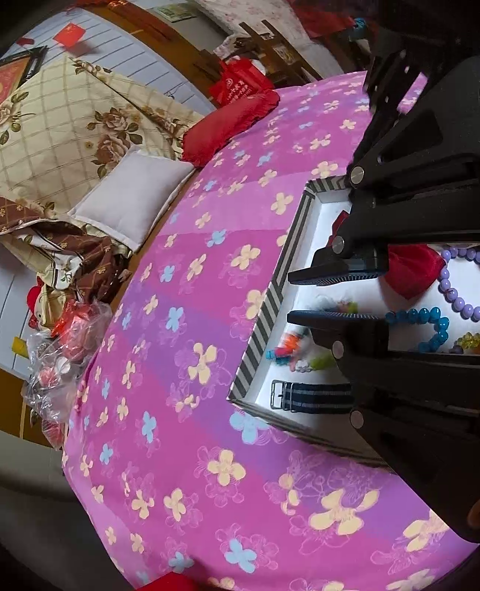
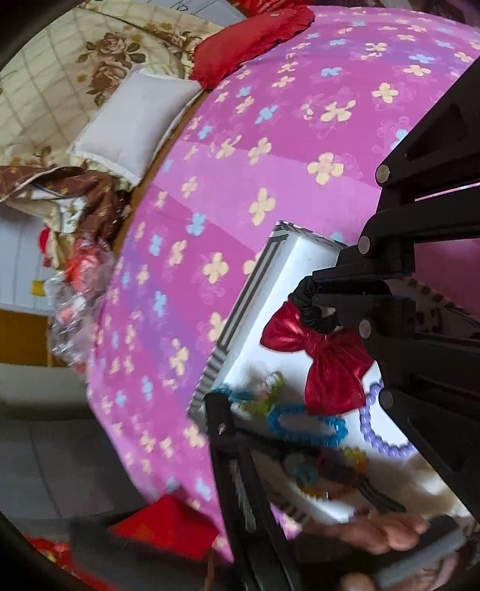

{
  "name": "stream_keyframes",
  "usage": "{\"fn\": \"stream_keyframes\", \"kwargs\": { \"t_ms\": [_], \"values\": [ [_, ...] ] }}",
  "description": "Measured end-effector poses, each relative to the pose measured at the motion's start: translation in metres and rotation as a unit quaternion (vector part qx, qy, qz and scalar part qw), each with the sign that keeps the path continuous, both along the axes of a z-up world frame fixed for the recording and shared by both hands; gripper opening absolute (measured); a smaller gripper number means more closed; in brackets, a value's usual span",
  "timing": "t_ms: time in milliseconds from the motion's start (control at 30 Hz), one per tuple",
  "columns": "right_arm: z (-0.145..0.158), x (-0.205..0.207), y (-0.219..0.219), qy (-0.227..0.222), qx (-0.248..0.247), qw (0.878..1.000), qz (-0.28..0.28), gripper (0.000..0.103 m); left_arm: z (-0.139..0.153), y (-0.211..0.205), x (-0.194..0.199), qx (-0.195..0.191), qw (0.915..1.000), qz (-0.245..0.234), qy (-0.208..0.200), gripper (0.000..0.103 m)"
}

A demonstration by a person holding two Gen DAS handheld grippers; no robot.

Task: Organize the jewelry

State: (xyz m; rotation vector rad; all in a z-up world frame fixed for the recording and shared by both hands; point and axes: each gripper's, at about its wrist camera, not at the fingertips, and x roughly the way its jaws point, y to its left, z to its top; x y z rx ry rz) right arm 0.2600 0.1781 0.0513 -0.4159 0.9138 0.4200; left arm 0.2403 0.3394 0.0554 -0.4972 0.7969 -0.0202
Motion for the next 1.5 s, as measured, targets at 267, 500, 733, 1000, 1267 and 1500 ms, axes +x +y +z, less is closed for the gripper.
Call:
{"fn": "stream_keyframes", "kwargs": {
  "t_ms": [267, 500, 733, 1000, 1267, 1500],
  "values": [
    [0.010, -0.006, -0.019, -0.035, -0.007, 0.999, -0.026, 0.057, 0.013, -0.005, -0.009, -0.002, 0.9998, 0.000, -0.019, 0.042],
    [0.029, -0.050, -0.083, -0.046, 0.017, 0.997, -0.060, 0.058, 0.026, -0.027, -0.017, 0.050, 0.9984, 0.002, -0.024, 0.043],
    [0.011, -0.125, -0.176, 0.000, 0.060, 0.990, -0.129, 0.058, 0.042, -0.047, -0.041, 0.098, 0.9944, 0.006, -0.040, 0.043],
    [0.001, -0.172, -0.203, 0.022, 0.090, 0.988, -0.120, 0.058, 0.048, -0.064, -0.104, 0.139, 0.9891, 0.010, -0.049, 0.043],
    [-0.025, -0.161, -0.134, 0.081, 0.109, 0.990, -0.033, 0.057, 0.025, -0.025, -0.161, 0.136, 0.9863, 0.092, -0.012, 0.045],
    [-0.053, -0.135, -0.126, 0.100, 0.081, 0.989, -0.074, 0.040, -0.013, 0.006, -0.145, 0.139, 0.9833, 0.104, 0.054, 0.045]
  ]
}}
